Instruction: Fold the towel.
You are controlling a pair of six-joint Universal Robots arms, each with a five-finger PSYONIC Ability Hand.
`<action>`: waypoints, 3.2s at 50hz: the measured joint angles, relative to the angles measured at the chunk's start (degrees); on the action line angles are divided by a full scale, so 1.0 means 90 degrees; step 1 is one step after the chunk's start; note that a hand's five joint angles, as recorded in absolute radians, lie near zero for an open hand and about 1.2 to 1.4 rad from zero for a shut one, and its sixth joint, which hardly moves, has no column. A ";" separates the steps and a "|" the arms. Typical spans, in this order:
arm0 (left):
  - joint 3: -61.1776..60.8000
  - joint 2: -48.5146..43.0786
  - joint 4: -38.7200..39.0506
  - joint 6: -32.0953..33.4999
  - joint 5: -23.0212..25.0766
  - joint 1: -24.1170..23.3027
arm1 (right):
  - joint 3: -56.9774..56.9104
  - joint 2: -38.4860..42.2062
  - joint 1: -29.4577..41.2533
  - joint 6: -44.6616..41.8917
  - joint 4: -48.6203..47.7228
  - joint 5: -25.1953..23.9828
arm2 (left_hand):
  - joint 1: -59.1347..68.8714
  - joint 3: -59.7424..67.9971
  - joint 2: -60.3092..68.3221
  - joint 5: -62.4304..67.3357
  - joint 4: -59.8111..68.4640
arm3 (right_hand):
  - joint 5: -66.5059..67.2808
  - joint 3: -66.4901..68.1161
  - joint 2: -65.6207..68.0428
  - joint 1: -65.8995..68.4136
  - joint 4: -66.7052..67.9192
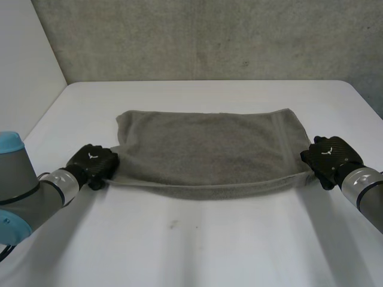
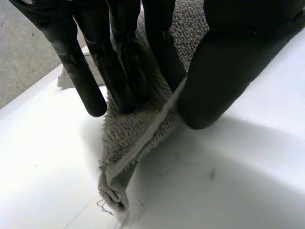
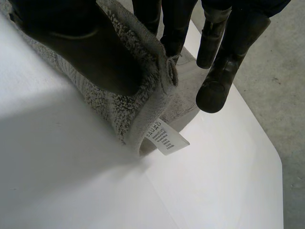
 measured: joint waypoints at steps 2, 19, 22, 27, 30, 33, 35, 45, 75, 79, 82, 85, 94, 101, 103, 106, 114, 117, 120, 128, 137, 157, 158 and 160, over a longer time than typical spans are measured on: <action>0.0021 -0.0013 0.0000 0.0000 0.0000 0.0000 | -0.0001 0.0004 0.0000 -0.0001 -0.0007 0.0002 | 0.0492 0.0501 0.0497 0.0484 0.0460 | 0.0000 0.0000 0.0000 0.0000 0.0000; -0.0410 0.1205 -0.0614 -0.0004 -0.0087 0.0003 | -0.0229 -0.0400 -0.0035 0.0005 0.0246 0.0049 | 0.1114 0.1247 0.1249 0.1213 0.1243 | 0.0000 0.0000 0.0000 0.0000 0.0000; -0.0622 0.1716 -0.0860 0.0020 -0.0084 0.0005 | -0.0307 -0.0688 -0.0057 -0.0008 0.0551 0.0034 | 0.1114 0.1250 0.1252 0.1215 0.1244 | 0.0000 0.0000 0.0000 0.0000 0.0000; -0.0895 0.2665 -0.1343 0.0040 -0.0080 0.0009 | -0.0473 -0.1172 -0.0177 -0.0084 0.1303 -0.0027 | 0.1115 0.1251 0.1252 0.1215 0.1246 | 0.0000 0.0000 0.0000 0.0000 0.0000; -0.0972 0.3355 -0.1787 0.0048 -0.0079 0.0010 | -0.0563 -0.1533 -0.0346 -0.0265 0.1853 -0.0118 | 0.1115 0.1251 0.1253 0.1215 0.1246 | 0.0000 0.0000 0.0000 0.0000 0.0000; -0.0988 0.3923 -0.2229 0.0063 -0.0075 0.0010 | -0.0610 -0.1896 -0.0529 -0.0492 0.2310 -0.0240 | 0.1116 0.1251 0.1254 0.1215 0.1246 | 0.0000 0.0000 0.0000 0.0000 0.0000; -0.0984 0.4277 -0.2544 0.0100 -0.0072 0.0010 | -0.0632 -0.2128 -0.0645 -0.0635 0.2546 -0.0323 | 0.1116 0.1251 0.1254 0.1215 0.1247 | 0.0000 0.0000 0.0000 0.0000 0.0000; -0.0978 0.5560 -0.3878 0.0955 -0.0076 0.0009 | -0.0812 -0.3215 -0.1155 -0.1022 0.3525 -0.0846 | 0.1139 0.1251 0.1254 0.1215 0.1255 | 0.0000 0.0000 0.0000 0.0000 0.0001; 0.0044 0.1736 -0.2301 0.1321 -0.0727 -0.0715 | -0.1060 -0.0465 -0.1117 -0.1457 0.2783 -0.0703 | 0.1140 0.1254 0.1255 0.1218 0.1259 | 0.0000 0.0000 0.0000 0.0000 0.0001; 0.0685 0.0932 -0.2080 0.1311 -0.0967 -0.0897 | -0.1453 0.0150 -0.0878 -0.1285 0.2411 -0.0436 | 0.1155 0.1255 0.1254 0.1236 0.1259 | 0.0000 -0.0001 0.0000 0.0000 0.0001; 0.1241 0.0327 -0.1888 0.1283 -0.1106 -0.1045 | -0.1805 0.0648 -0.0683 -0.1188 0.2107 -0.0236 | 0.1165 0.1255 0.1255 0.1237 0.1259 | 0.0000 -0.0001 0.0000 0.0000 0.0001; 0.1779 -0.0161 -0.1731 0.1220 -0.1253 -0.1177 | -0.2166 0.1103 -0.0506 -0.1133 0.1788 -0.0061 | 0.1167 0.1255 0.1255 0.1238 0.1260 | 0.0000 -0.0001 0.0000 0.0000 0.0001; 0.3161 -0.1101 -0.1636 0.0977 -0.1733 -0.1407 | -0.3109 0.2084 -0.0123 -0.1089 0.1088 0.0298 | 0.1167 0.1255 0.1255 0.1238 0.1260 | 0.0000 -0.0001 0.0000 0.0000 0.0001; 0.3723 -0.1419 -0.1665 0.0907 -0.1817 -0.1489 | -0.3743 0.2548 0.0045 -0.1100 0.0861 0.0450 | 0.0347 0.0349 0.0353 0.0385 0.0346 | -0.1180 0.3481 -0.0969 -0.1084 -0.1078; 0.3782 -0.1442 -0.1658 0.0871 -0.1820 -0.1507 | -0.3872 0.2628 0.0061 -0.1098 0.0828 0.0514 | -0.1406 -0.1413 -0.1455 -0.1422 -0.1444 | -0.2886 0.1724 -0.2814 -0.2906 -0.2723; 0.3844 -0.1444 -0.1625 0.0742 -0.1835 -0.1571 | -0.4080 0.2713 0.0080 -0.1068 0.0779 0.0676 | -0.4437 -0.4479 -0.4570 -0.4470 -0.4414 | -0.6142 -0.0094 -0.5836 -0.5895 -0.5772; 0.3696 -0.1126 -0.1570 0.0393 -0.1911 -0.1778 | -0.4093 0.2206 0.0084 -0.0298 0.0733 0.0853 | -0.5330 -0.5369 -0.5383 -0.5099 -0.5392 | -0.7109 -0.0227 -0.6879 -0.7069 -0.6899; 0.3486 -0.0882 -0.1569 0.0267 -0.1938 -0.1812 | -0.3898 0.1787 0.0061 0.0152 0.0725 0.0768 | -0.5346 -0.5393 -0.5409 -0.5115 -0.5425 | -0.7109 -0.0227 -0.6879 -0.7074 -0.6899; 0.3163 -0.0572 -0.1558 0.0108 -0.1952 -0.1824 | -0.3608 0.1353 0.0043 0.0453 0.0735 0.0610 | -0.5380 -0.5419 -0.5416 -0.5117 -0.5436 | -0.7109 -0.0227 -0.6879 -0.7074 -0.6899; 0.1782 0.0481 -0.1271 -0.0403 -0.1919 -0.1814 | -0.2339 0.0295 -0.0096 0.0629 0.0832 0.0255 | -0.5380 -0.5420 -0.5433 -0.5126 -0.5442 | -0.7109 -0.0227 -0.6879 -0.7076 -0.6899; -0.0017 0.1551 -0.0391 -0.0658 -0.1874 -0.1796 | -0.0582 -0.0376 -0.0641 0.0252 0.0999 0.0030 | -0.5380 -0.5420 -0.5437 -0.5131 -0.5443 | -0.7072 -0.0183 -0.6856 -0.7015 -0.6882; -0.1004 0.1903 0.0523 -0.1113 -0.1884 -0.1689 | 0.0433 0.0505 -0.1444 -0.0281 -0.0264 -0.1024 | -0.5380 -0.5420 -0.5437 -0.5134 -0.5443 | -0.0263 0.6576 -0.0160 -0.0189 -0.0212; -0.1003 0.1902 0.0521 -0.1162 -0.1882 -0.1684 | 0.0400 0.0563 -0.1455 -0.0283 -0.0338 -0.1011 | -0.5380 -0.5420 -0.5437 -0.5134 -0.5443 | -0.0146 0.6727 -0.0122 -0.0132 -0.0050; -0.1003 0.1901 0.0518 -0.1214 -0.1879 -0.1680 | 0.0355 0.0630 -0.1469 -0.0287 -0.0407 -0.0990 | -0.5380 -0.5420 -0.5438 -0.5134 -0.5443 | -0.0138 0.6737 -0.0122 -0.0132 -0.0009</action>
